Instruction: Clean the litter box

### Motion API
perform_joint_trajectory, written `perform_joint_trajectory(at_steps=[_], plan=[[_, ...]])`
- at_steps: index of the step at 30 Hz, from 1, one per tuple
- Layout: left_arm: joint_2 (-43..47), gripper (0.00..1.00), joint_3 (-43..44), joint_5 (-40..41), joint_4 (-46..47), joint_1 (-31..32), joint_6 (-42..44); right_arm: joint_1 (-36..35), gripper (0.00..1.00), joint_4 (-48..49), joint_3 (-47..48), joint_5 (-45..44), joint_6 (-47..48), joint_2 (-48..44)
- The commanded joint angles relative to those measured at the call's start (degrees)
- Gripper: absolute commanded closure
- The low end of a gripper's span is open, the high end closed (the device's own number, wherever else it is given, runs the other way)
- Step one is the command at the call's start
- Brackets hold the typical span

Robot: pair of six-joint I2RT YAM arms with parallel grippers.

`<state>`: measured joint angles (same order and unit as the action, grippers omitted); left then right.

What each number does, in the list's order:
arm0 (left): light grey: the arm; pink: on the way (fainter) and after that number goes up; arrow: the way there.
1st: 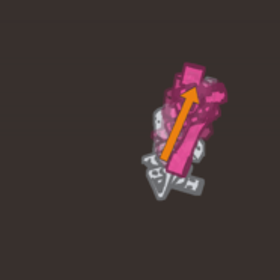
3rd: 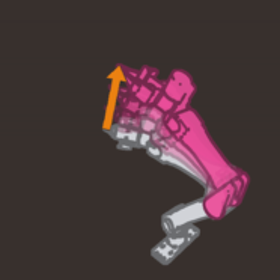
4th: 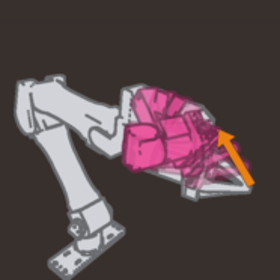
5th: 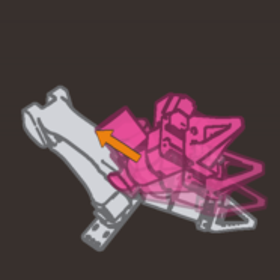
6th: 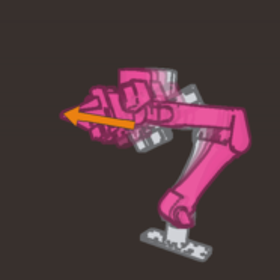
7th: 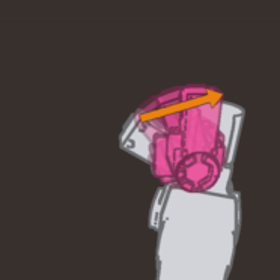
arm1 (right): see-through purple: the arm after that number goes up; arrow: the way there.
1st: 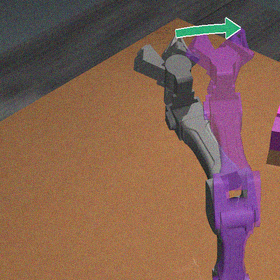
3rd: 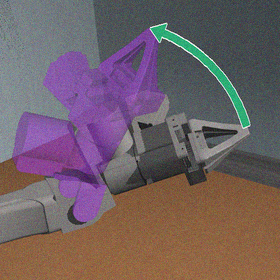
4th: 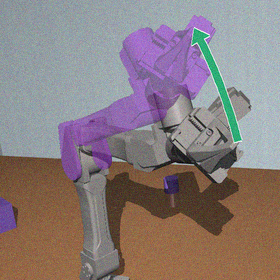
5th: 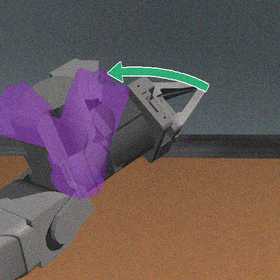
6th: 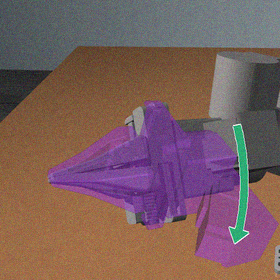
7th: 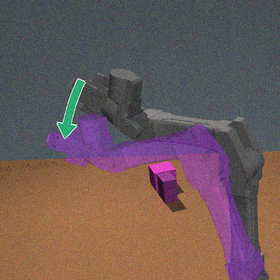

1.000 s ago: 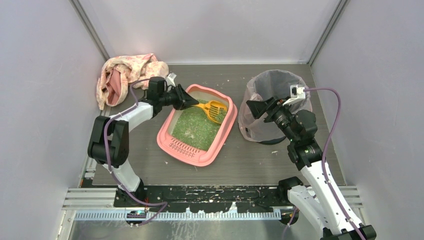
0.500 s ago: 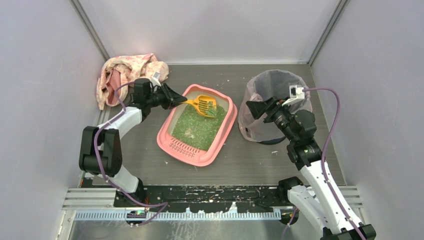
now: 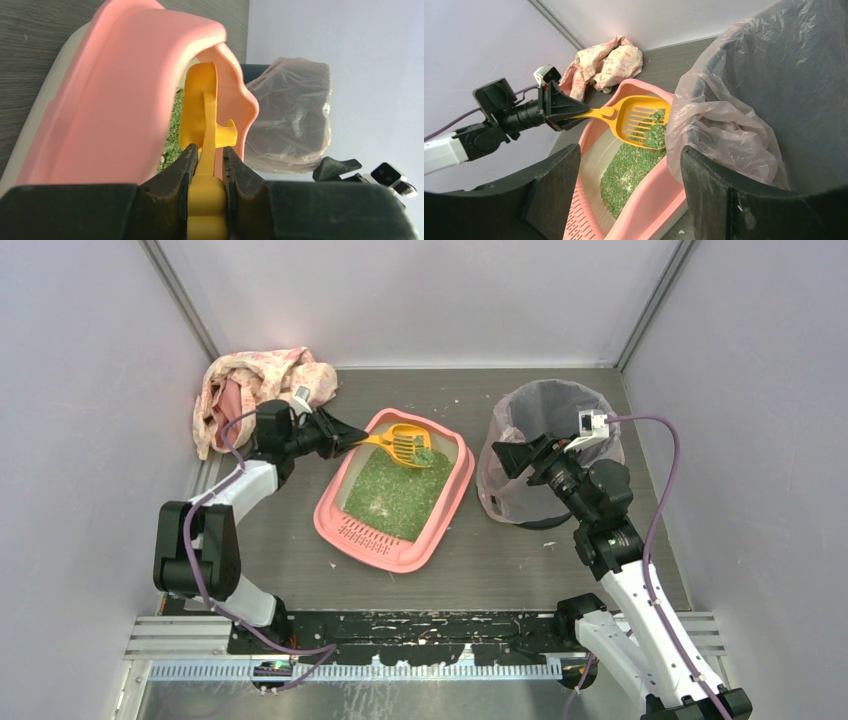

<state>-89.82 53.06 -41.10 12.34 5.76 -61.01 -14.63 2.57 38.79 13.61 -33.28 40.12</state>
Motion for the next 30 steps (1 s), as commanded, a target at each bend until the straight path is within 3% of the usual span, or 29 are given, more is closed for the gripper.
perform_joint_trajectory(at_steps=[1,15,25,30], plan=[[7.0,1.0,-0.9,-1.4,0.2,-0.8,1.8,-0.1,0.22,2.8,0.8,0.0,0.5,-0.3],[19.4,1.0,-13.7,-2.3,3.2,-6.9,-1.7,-0.1,0.22,3.9,0.4,0.6,0.0,0.5],[14.9,1.0,-22.7,-6.8,27.3,-10.1,-15.4,-0.1,0.22,5.6,-0.5,1.5,-1.0,1.0],[9.2,1.0,-25.2,-9.1,46.3,-10.4,-27.3,-0.1,0.22,5.3,-0.5,1.2,-0.6,0.7]])
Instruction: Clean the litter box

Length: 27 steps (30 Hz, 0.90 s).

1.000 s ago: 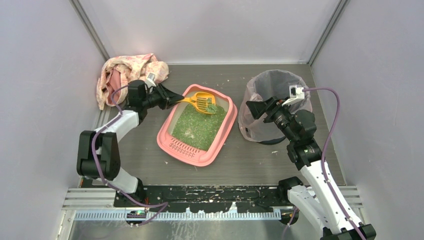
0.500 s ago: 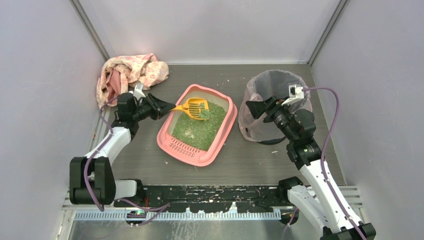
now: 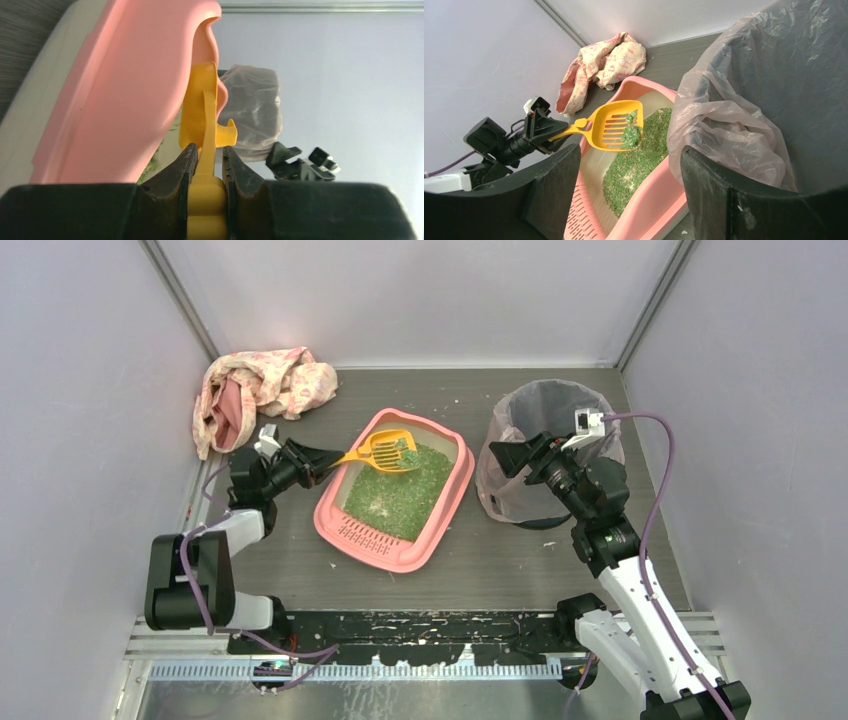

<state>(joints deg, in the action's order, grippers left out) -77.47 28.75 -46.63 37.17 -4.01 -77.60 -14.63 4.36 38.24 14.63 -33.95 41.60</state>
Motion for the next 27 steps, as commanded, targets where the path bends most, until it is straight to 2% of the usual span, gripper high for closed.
perform_joint_trajectory(at_steps=[1,8,15,27], plan=[[-4.6,1.0,-1.1,-4.4,25.2,-0.6,-13.0,-0.1,0.22,3.5,0.1,0.3,0.0,-0.8],[-14.0,1.0,-3.1,-5.2,44.3,-0.6,-22.0,-0.1,0.22,2.9,-0.4,0.1,-0.2,-2.5],[-19.6,1.0,-2.9,-3.2,44.8,1.9,-17.1,-0.1,0.22,4.2,-1.0,0.2,-0.7,-1.2],[-20.0,1.0,1.2,-2.1,44.8,2.5,-16.5,-0.1,0.22,5.3,-1.1,1.5,-1.6,-2.0]])
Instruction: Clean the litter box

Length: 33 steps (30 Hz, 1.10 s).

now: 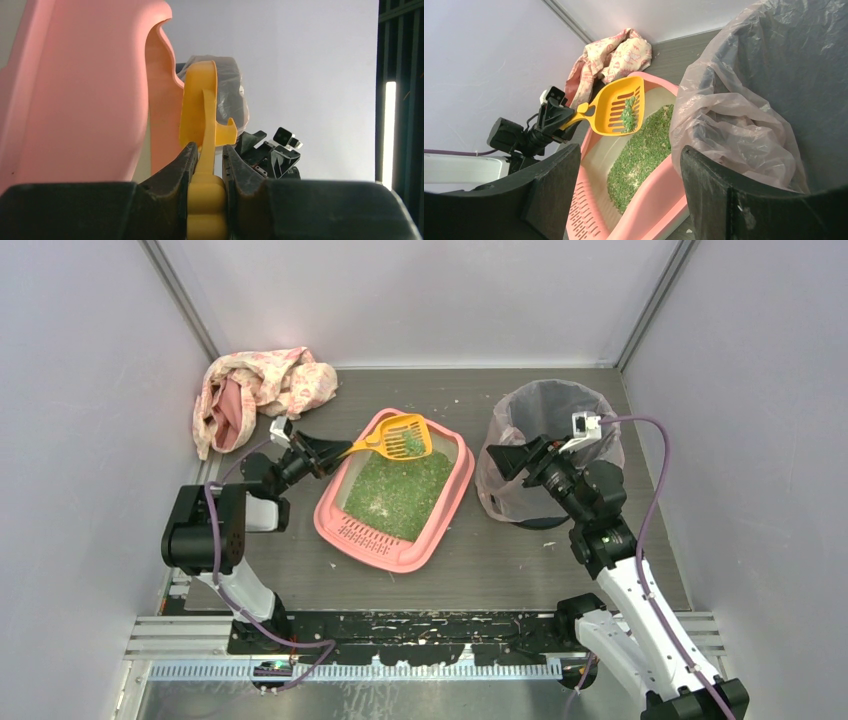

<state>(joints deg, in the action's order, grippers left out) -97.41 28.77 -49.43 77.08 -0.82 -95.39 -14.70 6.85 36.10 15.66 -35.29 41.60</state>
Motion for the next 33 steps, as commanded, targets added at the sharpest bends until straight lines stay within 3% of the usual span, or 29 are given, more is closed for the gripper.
perform_joint_trajectory(at_steps=[1,4,8,12,21,23,24,27,30,33], plan=[[0.1,1.0,0.7,2.7,4.7,1.3,1.9,-0.1,0.22,2.2,1.0,0.1,0.2,-2.7],[0.1,1.0,1.8,7.2,1.0,10.3,4.0,-0.1,0.22,2.6,0.4,-1.2,1.0,-3.0],[-0.9,1.0,-0.9,6.4,2.4,5.0,3.5,-0.1,0.22,0.3,1.2,0.7,1.0,-3.7],[0.3,1.0,-4.0,4.8,3.4,1.8,3.9,0.0,0.22,-2.9,0.7,-3.1,3.7,-6.5],[2.6,1.0,-4.0,2.6,-0.6,3.8,6.2,0.0,0.22,-1.6,0.3,-1.9,3.1,-6.2],[4.4,1.0,-6.5,3.1,1.9,0.2,5.0,0.0,0.22,-2.9,0.7,-2.3,3.7,-6.2],[5.7,1.0,-6.5,2.8,0.4,-1.2,5.6,0.0,0.22,-3.4,0.9,-1.9,3.9,-6.5],[10.3,1.0,-5.0,2.7,-10.4,3.2,10.5,0.0,0.22,-2.5,0.4,-1.6,3.4,-7.7],[14.4,1.0,-4.9,3.0,-20.2,1.3,15.3,0.0,0.22,-3.6,1.5,-1.5,3.5,-8.8],[15.9,1.0,-4.0,1.7,-18.7,3.3,13.6,0.0,0.22,-4.0,2.0,-1.2,3.5,-10.1]])
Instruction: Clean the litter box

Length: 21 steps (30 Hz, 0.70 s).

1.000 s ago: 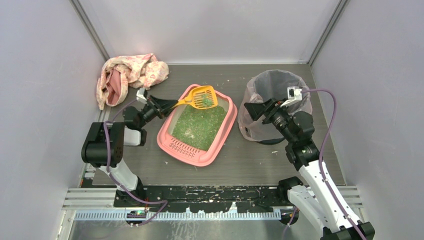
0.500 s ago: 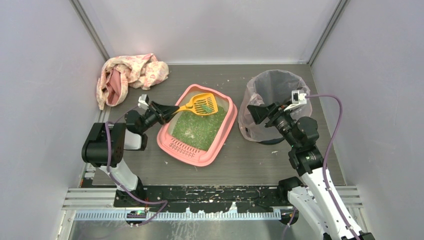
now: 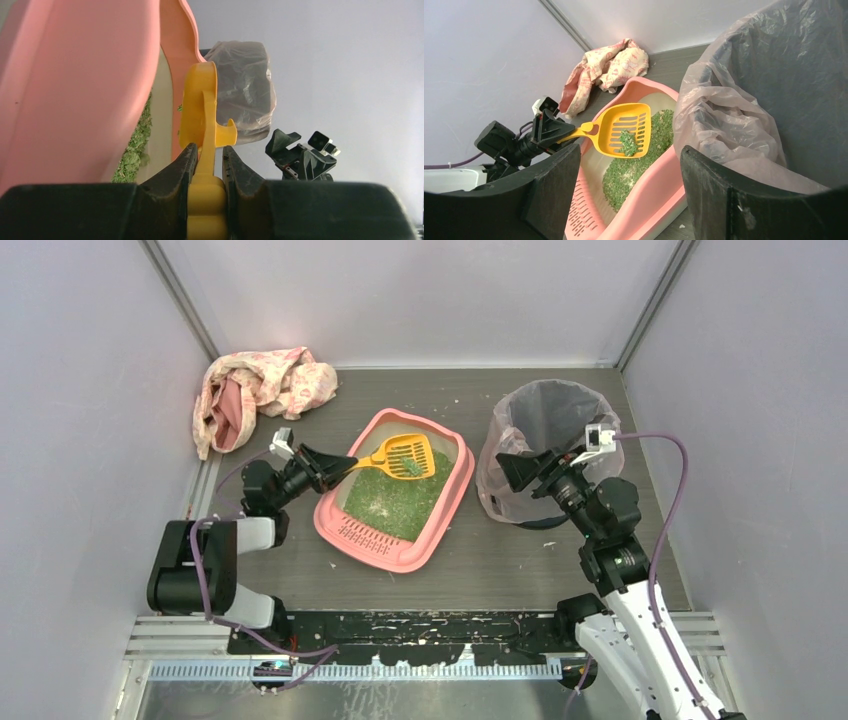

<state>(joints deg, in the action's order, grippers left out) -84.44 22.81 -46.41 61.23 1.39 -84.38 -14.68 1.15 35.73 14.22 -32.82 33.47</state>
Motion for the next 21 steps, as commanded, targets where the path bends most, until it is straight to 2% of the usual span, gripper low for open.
perform_joint_trajectory(at_steps=[1,3,5,8,10,11,14,16,18,20,21], plan=[[3.5,1.0,1.8,-2.0,-3.0,-1.9,2.3,0.0,0.22,1.0,2.8,0.0,1.1,-2.1],[3.8,1.0,2.2,-3.1,-4.9,-4.7,3.1,0.0,0.22,0.2,3.0,0.0,1.2,-2.9],[3.1,1.0,3.1,-4.3,-2.1,-2.2,1.0,-0.1,0.22,0.2,2.9,0.0,1.1,-3.5],[2.5,1.0,1.2,-1.8,1.1,-2.1,0.3,0.0,0.22,-0.7,2.8,-0.6,1.4,-3.9],[1.8,1.0,2.9,-1.6,-2.3,4.1,2.7,0.0,0.22,1.0,1.7,-0.3,0.7,-4.2],[1.8,1.0,2.2,-0.5,-1.5,4.5,2.5,0.0,0.22,1.2,1.7,-0.3,0.6,-3.8],[1.6,1.0,0.6,-1.3,-0.2,-1.0,1.8,0.0,0.22,-0.4,2.3,0.2,1.0,-3.6],[1.1,1.0,1.7,-3.2,0.7,0.4,1.0,0.0,0.22,0.0,1.3,-0.4,1.1,-4.3],[2.0,1.0,0.1,-1.5,2.2,0.5,0.0,0.0,0.22,-0.6,1.2,-1.7,1.8,-4.2],[4.0,1.0,-1.6,-1.4,-1.2,-5.1,2.3,-0.1,0.22,-0.4,1.3,-1.0,1.2,-4.1],[4.6,1.0,-0.9,-2.7,-4.0,-5.5,3.8,0.0,0.22,-0.1,1.2,-0.3,1.0,-4.3]])
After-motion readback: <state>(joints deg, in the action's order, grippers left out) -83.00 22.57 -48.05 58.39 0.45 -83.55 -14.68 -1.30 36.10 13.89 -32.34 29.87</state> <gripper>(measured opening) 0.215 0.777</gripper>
